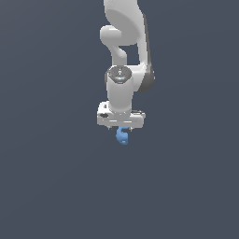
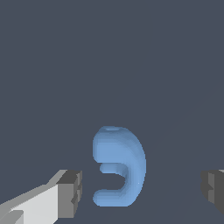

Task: Pick up the object and move it to a goal position.

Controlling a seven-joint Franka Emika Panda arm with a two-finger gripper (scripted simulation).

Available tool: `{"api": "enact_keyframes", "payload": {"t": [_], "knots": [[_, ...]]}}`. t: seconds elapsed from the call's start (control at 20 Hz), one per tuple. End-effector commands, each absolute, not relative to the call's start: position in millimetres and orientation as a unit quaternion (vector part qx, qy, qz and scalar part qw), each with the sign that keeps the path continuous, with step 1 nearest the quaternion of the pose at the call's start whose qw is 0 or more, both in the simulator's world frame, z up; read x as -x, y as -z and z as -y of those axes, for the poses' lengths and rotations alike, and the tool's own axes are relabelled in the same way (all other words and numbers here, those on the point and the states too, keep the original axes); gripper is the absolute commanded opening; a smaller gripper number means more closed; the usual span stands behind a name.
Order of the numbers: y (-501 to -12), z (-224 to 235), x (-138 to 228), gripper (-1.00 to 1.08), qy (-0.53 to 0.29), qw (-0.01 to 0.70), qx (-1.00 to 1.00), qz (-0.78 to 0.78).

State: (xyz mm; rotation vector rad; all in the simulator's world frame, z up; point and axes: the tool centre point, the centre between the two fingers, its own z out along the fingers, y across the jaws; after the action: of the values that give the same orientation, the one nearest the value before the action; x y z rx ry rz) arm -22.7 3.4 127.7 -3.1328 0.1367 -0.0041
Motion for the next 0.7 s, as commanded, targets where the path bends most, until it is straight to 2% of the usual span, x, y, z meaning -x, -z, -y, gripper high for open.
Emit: {"api": "enact_keyframes", "payload": {"t": [0.0,0.65], "knots": [[-117,-9,30,1.0,0.001,0.002,0.999,-0.045],[-97,-14,37,1.0,0.0,0.0,0.999,-0.045]]}}
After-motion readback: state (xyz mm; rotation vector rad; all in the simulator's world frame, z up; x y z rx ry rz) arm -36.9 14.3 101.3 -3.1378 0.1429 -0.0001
